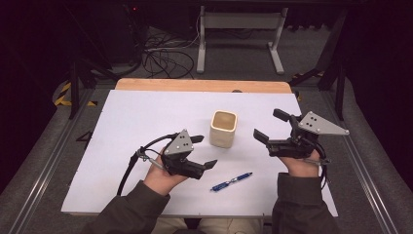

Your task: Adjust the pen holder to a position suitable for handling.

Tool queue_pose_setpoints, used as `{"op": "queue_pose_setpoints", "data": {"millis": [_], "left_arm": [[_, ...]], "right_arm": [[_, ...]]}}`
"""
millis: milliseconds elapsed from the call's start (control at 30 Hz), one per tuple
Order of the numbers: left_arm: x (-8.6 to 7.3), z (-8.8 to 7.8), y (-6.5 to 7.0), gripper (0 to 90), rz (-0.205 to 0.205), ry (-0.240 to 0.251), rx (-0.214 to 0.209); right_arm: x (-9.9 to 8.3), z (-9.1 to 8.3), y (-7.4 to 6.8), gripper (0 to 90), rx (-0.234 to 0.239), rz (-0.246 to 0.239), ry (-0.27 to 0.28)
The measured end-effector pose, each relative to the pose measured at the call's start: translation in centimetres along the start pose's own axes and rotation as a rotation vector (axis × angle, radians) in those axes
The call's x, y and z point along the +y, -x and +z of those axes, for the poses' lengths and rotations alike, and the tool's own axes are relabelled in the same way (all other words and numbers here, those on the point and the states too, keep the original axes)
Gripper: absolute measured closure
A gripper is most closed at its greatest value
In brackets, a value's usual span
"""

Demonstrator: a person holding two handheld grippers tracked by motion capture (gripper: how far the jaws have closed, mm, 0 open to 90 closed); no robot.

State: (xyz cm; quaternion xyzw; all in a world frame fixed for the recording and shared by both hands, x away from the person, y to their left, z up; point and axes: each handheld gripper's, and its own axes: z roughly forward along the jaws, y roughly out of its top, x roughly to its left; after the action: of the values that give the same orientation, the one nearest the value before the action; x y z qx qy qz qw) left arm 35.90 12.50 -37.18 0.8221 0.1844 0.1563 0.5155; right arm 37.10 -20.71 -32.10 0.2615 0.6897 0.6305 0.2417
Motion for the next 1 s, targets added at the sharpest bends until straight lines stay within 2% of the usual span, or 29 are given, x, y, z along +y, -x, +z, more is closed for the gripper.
{"op": "queue_pose_setpoints", "data": {"millis": [300,433,633,667,1000], "left_arm": [[0.0,1.4,0.0,16.5,-0.021,-0.004,-0.031],[0.2,2.2,0.5,16.6,-0.015,-0.011,-0.05],[0.7,3.5,1.7,16.7,0.006,-0.032,-0.075],[1.0,4.1,2.1,16.7,0.02,-0.05,-0.079],[1.3,6.6,3.1,17.5,0.029,-0.135,-0.1]], "right_arm": [[0.0,-0.2,0.1,4.7,-0.004,0.006,0.0],[-0.1,-0.1,0.0,4.7,-0.011,0.011,-0.007],[0.1,0.2,-0.4,4.4,0.005,0.001,-0.01],[0.1,0.2,-0.5,4.2,0.004,0.001,-0.01],[0.0,0.1,-0.3,4.1,0.001,0.003,-0.009]]}}
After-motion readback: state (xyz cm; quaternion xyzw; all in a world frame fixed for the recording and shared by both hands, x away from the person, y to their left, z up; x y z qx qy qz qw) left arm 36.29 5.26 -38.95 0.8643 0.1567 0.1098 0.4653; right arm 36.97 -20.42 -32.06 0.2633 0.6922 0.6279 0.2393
